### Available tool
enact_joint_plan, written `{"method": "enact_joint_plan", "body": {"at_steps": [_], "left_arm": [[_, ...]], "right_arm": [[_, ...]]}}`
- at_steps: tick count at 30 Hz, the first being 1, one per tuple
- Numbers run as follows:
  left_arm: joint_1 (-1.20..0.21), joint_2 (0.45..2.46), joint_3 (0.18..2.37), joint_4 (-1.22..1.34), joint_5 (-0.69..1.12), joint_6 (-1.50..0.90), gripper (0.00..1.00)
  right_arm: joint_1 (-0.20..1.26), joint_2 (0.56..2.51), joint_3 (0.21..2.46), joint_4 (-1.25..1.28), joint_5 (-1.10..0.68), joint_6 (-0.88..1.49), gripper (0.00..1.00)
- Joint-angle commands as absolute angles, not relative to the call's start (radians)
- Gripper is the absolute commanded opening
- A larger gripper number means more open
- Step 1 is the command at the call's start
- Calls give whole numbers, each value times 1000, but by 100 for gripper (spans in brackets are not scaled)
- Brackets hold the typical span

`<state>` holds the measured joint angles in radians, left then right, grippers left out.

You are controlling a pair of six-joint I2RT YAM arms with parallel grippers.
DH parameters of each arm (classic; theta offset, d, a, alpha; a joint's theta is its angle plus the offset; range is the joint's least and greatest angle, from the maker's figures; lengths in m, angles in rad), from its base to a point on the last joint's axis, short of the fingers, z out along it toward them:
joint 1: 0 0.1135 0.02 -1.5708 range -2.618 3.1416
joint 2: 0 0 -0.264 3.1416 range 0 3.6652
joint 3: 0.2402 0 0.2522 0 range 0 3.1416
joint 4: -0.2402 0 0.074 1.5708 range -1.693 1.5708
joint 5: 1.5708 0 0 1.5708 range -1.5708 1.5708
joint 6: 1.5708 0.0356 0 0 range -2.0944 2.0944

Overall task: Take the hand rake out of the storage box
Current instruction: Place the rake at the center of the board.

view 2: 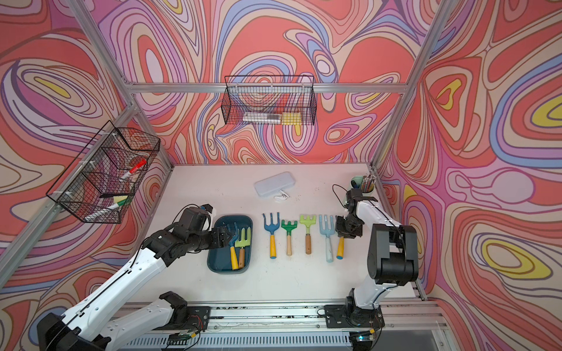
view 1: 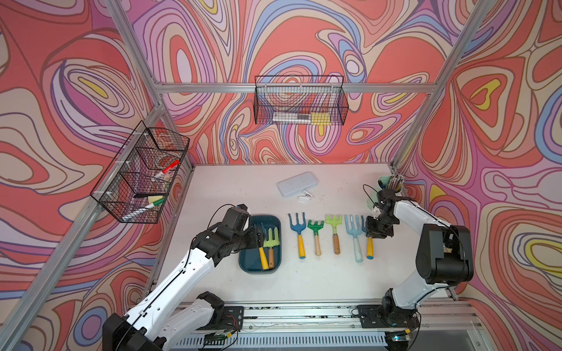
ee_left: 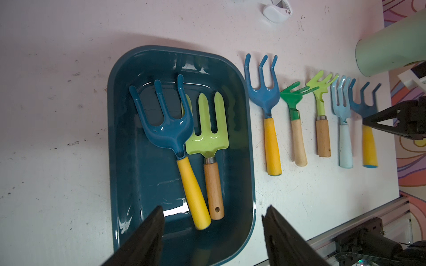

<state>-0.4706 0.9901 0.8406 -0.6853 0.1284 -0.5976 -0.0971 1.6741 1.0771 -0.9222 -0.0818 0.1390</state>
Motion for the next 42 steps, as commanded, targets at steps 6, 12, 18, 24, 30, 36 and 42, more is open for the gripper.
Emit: {"method": "enact_joint_plan", "body": {"at_steps": [6,12,18,24,30,36,42], "left_arm": [[-443,992,878,-697,152,-558,71],[-435,998,880,-697,160,-555,71],[-435,990,871,-696,164,-562,71],[-428,990,872,-702,164,-538,71],[-418,1001,877,-689,182,-531,71],[-402,975,883,-690,182,-518,71],[-391,967,872,-687,190,-511,71]], "right_arm": [[-100,1701,1101,-948,-28,136,25],[-98,1652,1105,-946,-43,163,29],[-89,1692,1115,-975,-66,213,31],[-53,1712,1119,-1006,-31,269,30],[-15,1742,1112,-1029,9,315,27],[-12,1762,1114,-1044,42,334,24],[-11,1796,1153,-1094,89,322,23]]}}
